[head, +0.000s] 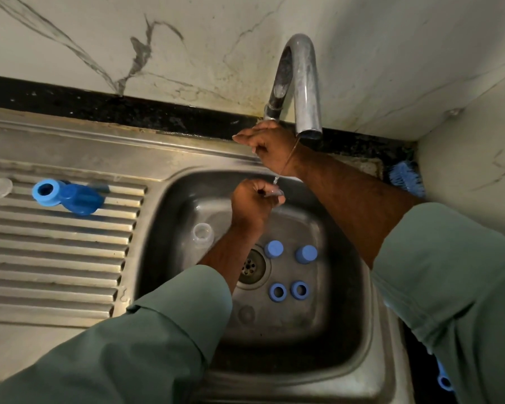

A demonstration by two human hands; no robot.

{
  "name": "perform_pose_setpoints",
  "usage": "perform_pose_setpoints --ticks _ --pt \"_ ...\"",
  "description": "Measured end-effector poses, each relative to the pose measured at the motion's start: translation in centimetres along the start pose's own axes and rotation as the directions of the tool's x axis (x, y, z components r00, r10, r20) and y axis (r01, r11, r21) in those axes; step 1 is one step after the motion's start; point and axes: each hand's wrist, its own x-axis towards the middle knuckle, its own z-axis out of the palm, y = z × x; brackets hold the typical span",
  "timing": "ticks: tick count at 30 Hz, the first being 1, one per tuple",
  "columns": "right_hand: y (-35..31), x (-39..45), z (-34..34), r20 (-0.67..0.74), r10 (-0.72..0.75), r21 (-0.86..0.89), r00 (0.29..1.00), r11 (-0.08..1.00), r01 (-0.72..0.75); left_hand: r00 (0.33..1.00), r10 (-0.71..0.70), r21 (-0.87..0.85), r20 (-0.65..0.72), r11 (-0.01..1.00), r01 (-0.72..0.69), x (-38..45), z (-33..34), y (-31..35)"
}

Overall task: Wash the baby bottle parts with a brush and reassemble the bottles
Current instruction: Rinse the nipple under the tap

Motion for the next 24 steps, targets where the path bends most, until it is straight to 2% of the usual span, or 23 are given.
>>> perform_pose_setpoints --ticks 3,5,7,10,13,21,24 --pt "-0.2 0.1 -0.2 0.005 -0.002 -0.005 1.000 1.000 0.002 0.996 0.077 0.213 0.045 0.973 -0.085 0.8 -0.5 -0.5" --pt "-0.2 0.1 -0.3 0.030 0.003 -0.029 1.000 1.000 -0.002 0.998 0.058 0.147 -0.017 0.988 -0.055 0.7 -0.3 -0.7" --pt "-0.2 0.1 -0.2 0.019 0.012 -0.020 1.000 1.000 -0.011 0.992 0.084 0.195 -0.090 0.979 -0.065 0.6 -0.1 -1.0" --pt "-0.2 0.1 0.0 0.006 0.014 0.030 1.000 0.999 -0.014 0.995 0.058 0.133 -0.084 0.990 -0.046 0.5 -0.3 -0.8" --pt "-0.3 -0.1 -0.1 0.019 0.017 0.008 1.000 1.000 -0.018 0.997 0.044 0.027 -0.067 0.999 -0.042 -0.1 -0.5 -0.2" --pt "-0.3 0.0 -0.2 0.021 0.013 0.011 1.000 1.000 -0.013 0.971 0.208 0.250 -0.115 0.952 -0.174 -0.4 -0.3 0.4" --pt "-0.4 -0.2 -0.4 0.034 0.022 -0.022 0.999 1.000 -0.022 0.965 0.220 0.210 -0.141 0.959 -0.187 -0.3 -0.3 0.3"
